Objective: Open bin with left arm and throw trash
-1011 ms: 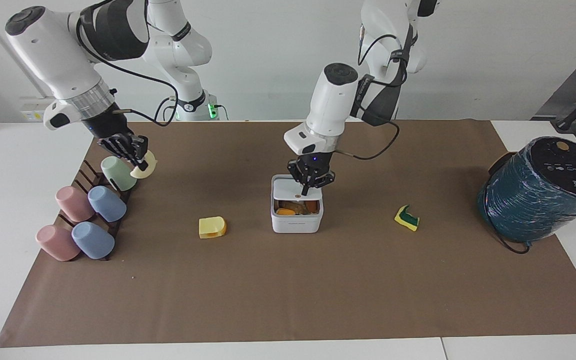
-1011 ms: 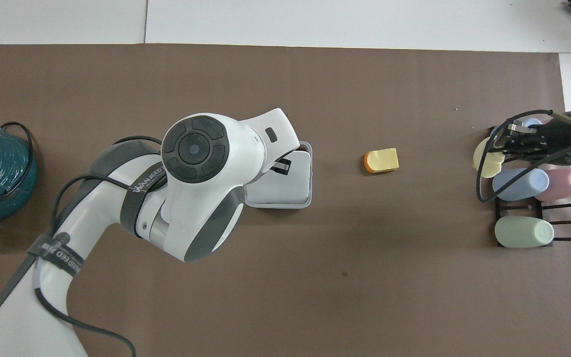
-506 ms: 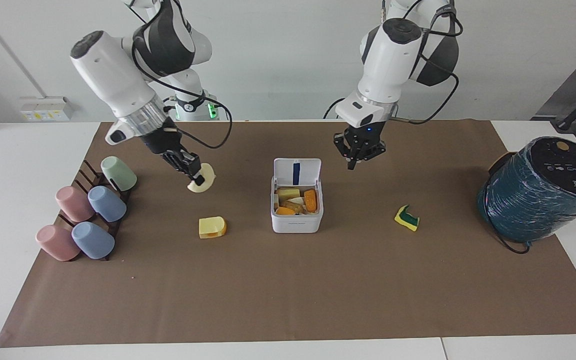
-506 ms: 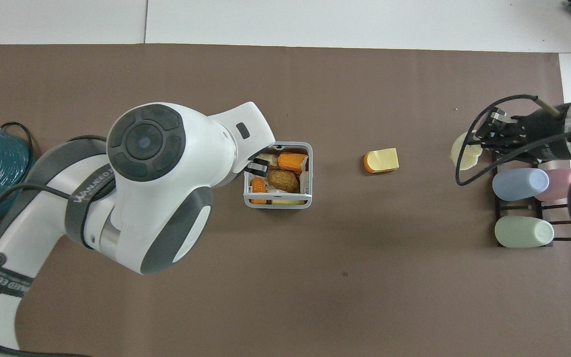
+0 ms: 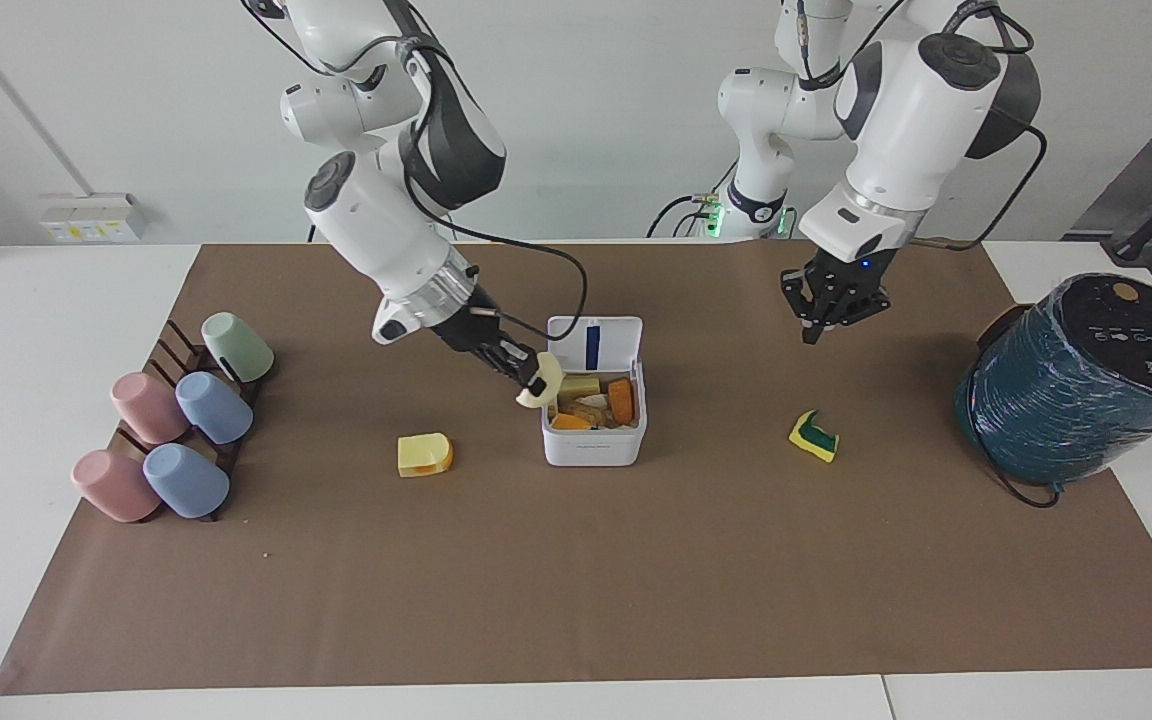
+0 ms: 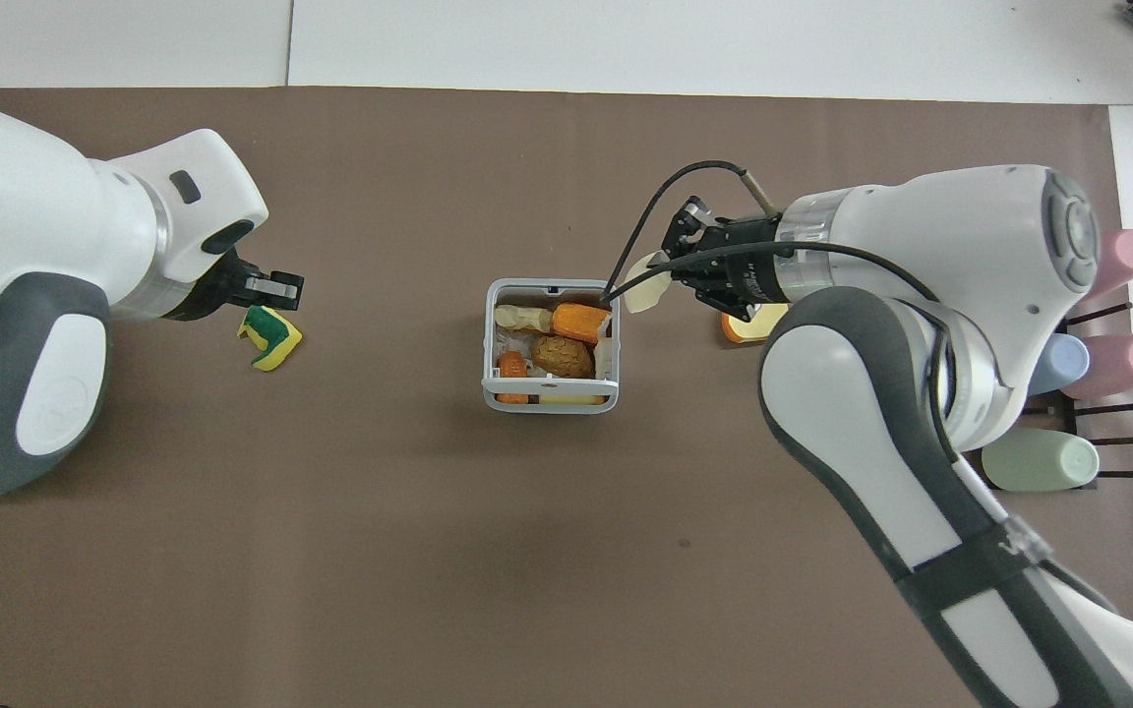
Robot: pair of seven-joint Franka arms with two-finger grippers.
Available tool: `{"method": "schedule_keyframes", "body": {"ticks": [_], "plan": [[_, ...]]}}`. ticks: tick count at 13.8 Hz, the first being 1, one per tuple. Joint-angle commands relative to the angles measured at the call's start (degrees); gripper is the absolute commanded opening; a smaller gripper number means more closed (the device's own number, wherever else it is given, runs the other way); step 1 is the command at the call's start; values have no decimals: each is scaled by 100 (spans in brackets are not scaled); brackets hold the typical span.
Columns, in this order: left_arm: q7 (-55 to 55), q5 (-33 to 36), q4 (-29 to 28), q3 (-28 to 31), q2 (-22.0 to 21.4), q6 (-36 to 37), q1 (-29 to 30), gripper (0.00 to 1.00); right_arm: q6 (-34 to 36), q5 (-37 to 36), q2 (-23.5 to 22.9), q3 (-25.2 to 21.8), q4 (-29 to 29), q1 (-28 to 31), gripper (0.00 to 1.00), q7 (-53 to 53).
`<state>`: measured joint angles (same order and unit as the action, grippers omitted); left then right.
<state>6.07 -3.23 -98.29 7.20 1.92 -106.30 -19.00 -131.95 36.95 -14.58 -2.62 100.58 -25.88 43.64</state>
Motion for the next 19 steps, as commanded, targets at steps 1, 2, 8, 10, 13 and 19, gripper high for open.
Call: {"method": "schedule_keyframes", "body": {"ticks": [1,2,8,10,13,19], "plan": [[456,77,-120,-52,-148,206,465,100,-260,216,-378,-28,-188,-346,0,110],[596,77,-111,-61,-174,224,650,100,-305,216,-466,-28,-180,-374,0,110],[1458,69,291,-52,-350,934,1293,100,-305,198,-493,-28,-92,-374,89,101],[1424,77,931,-61,-272,1557,1302,100,-305,146,-493,-28,-92,-383,100,101],[1215,69,1671,-52,-34,2350,1424,100,-296,84,-415,-45,-135,-374,100,84],[52,69,1437,-79,-156,2273,1346,100,-59,-2709,104,-98,126,643,100,-632]]}}
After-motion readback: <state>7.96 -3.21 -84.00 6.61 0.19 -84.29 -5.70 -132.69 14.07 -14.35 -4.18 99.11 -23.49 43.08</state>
